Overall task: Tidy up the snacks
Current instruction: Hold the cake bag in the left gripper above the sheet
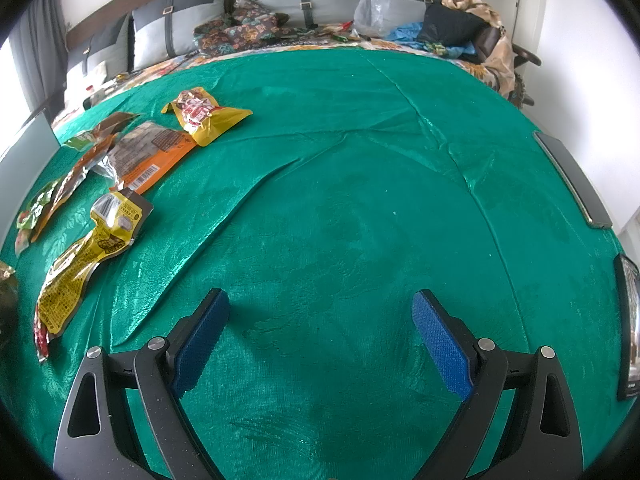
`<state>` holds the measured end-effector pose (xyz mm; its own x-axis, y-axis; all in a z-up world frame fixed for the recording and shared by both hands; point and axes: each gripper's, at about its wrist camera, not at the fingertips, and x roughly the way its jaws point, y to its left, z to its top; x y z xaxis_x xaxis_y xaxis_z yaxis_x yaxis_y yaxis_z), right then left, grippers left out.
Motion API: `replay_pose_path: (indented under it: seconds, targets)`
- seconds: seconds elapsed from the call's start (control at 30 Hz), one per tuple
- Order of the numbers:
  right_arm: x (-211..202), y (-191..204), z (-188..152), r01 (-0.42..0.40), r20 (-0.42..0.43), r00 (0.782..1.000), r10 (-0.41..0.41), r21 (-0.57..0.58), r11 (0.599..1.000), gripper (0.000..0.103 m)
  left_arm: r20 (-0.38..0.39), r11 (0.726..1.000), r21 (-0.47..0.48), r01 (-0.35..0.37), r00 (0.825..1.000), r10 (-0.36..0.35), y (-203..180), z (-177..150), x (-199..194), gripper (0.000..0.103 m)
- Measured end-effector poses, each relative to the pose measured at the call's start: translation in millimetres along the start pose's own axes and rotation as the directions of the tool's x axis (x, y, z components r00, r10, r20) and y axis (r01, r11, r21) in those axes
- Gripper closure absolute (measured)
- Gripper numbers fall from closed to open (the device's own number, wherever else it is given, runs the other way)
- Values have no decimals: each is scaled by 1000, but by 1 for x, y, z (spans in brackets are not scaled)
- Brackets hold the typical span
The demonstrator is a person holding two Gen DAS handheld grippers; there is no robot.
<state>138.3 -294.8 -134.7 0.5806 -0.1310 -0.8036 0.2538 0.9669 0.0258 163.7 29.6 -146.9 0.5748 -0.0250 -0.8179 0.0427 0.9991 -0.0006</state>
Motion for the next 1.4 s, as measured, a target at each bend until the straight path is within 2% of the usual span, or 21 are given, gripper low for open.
replay_pose_path:
  seconds: [0.13, 1.4]
  targets:
    - [0, 0, 0, 0, 0, 1000, 0, 0, 1000, 8, 2, 1000, 0, -2, 1000, 2, -5, -6, -8, 0]
    - [0, 1, 0, 1, -1, 1000, -1, 0, 1000, 8, 3, 1000, 1, -1, 1000, 1, -4, -7, -5, 0]
